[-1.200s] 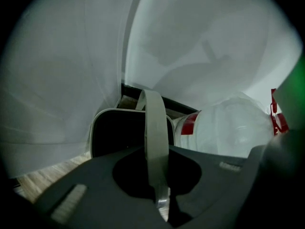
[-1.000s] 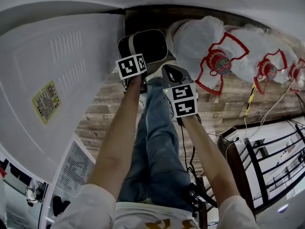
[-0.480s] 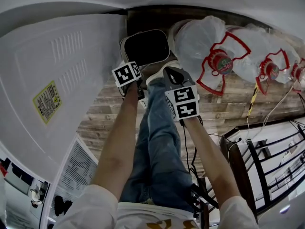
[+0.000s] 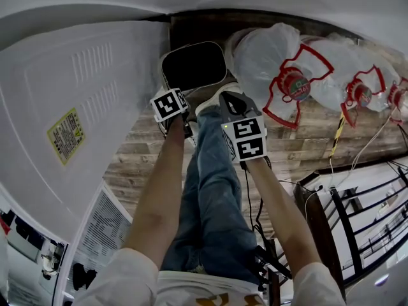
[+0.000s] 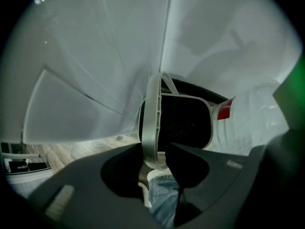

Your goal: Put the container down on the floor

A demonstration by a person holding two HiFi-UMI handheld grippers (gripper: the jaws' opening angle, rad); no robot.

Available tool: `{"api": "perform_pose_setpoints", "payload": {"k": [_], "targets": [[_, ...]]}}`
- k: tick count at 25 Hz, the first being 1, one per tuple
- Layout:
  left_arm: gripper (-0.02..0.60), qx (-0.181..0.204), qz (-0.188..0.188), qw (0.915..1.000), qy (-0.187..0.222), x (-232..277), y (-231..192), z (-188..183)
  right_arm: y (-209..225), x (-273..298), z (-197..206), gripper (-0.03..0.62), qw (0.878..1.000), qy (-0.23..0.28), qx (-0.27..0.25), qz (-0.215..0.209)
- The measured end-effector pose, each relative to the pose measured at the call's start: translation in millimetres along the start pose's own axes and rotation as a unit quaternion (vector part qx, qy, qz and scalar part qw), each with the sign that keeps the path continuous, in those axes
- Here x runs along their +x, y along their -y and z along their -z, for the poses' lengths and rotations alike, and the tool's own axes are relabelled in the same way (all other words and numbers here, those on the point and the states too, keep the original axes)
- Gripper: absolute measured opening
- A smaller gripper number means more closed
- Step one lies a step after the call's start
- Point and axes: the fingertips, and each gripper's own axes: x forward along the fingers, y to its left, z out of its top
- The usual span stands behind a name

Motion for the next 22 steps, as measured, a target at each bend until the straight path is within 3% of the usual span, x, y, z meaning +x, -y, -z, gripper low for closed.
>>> {"api": "perform_pose_setpoints", "payload": {"k": [13,22], "targets": [[0.152,-0.001,-0.015,0.9998,0.009,-15,-10,-1,-7,-1,-11,0.026,1.000,0.007,-0.006,0.004],[0.133,0.012,-0.005,0.9996,0.026,-28,-2,-9,-12,-6,-15,0.026,1.000,0.013,-0.014,0.008]]}}
